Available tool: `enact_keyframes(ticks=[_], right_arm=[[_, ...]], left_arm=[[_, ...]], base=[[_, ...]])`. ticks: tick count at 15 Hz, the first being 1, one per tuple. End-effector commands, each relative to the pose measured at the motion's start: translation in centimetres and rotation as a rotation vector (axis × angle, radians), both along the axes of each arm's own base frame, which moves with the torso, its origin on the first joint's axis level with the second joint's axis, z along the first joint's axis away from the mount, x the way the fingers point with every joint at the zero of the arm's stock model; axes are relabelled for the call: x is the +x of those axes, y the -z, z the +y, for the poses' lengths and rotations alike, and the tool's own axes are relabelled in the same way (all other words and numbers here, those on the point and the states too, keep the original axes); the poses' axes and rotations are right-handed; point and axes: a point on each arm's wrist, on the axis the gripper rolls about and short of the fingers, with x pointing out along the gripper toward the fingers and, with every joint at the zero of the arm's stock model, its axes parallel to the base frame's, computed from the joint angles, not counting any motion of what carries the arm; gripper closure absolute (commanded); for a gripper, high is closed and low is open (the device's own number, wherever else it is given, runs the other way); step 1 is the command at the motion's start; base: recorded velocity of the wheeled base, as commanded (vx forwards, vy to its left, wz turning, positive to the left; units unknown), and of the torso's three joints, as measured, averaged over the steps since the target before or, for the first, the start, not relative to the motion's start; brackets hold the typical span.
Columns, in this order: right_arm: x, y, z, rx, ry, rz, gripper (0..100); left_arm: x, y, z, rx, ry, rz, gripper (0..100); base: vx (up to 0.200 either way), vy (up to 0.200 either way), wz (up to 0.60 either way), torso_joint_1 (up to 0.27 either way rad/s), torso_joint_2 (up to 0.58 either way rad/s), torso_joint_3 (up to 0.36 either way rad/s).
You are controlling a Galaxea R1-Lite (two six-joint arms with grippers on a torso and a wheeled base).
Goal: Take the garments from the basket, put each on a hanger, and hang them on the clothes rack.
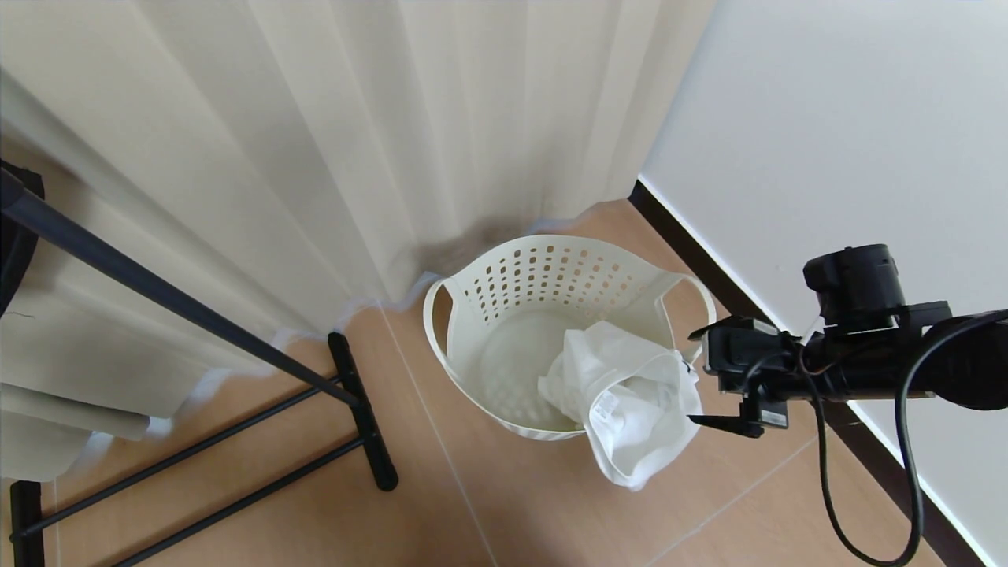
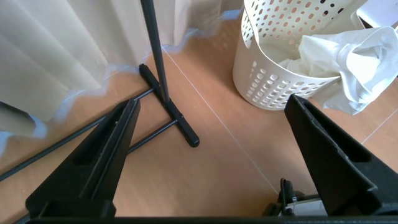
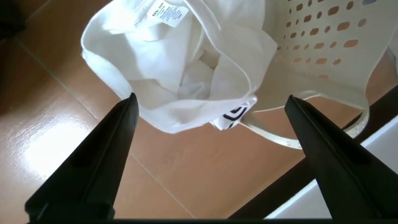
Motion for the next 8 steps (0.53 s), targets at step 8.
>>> enact_keyframes(ticks=[8], right_arm=[[3.8,1.5,3.7,-0.157,0.037,0.042,0]], left_arm=[[0.0,0.0,0.0,0.000,-0.002,0.000,0]], base=[[0.000,0.000,0.00,0.000,0.00,0.000]])
